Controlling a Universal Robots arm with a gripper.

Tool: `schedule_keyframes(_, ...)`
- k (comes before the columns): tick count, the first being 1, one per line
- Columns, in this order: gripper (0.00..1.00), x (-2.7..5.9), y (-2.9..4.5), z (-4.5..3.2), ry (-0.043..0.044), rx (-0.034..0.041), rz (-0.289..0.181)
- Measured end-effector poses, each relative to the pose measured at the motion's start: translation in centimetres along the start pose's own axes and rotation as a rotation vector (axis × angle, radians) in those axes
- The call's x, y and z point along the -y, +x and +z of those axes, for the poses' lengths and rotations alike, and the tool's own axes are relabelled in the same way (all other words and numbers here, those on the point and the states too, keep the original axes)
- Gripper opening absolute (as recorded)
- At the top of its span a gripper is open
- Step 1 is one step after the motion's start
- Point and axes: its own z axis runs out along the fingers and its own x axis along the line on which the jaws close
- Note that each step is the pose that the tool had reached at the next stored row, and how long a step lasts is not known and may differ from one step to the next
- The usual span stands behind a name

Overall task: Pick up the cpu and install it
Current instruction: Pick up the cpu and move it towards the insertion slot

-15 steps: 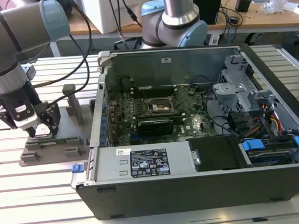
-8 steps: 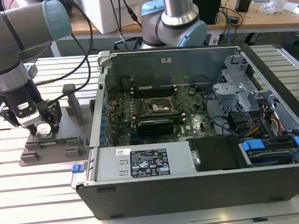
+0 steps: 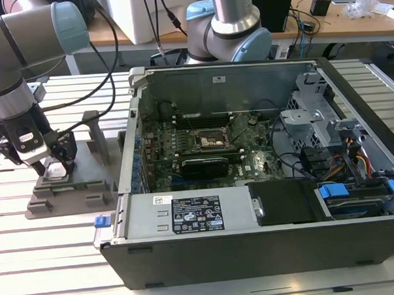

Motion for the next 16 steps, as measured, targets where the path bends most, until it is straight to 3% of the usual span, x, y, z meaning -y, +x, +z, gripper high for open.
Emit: schedule_keyframes(16,0.66,-0.11,0.13,0.77,-0.0013,0.0000,-0.002)
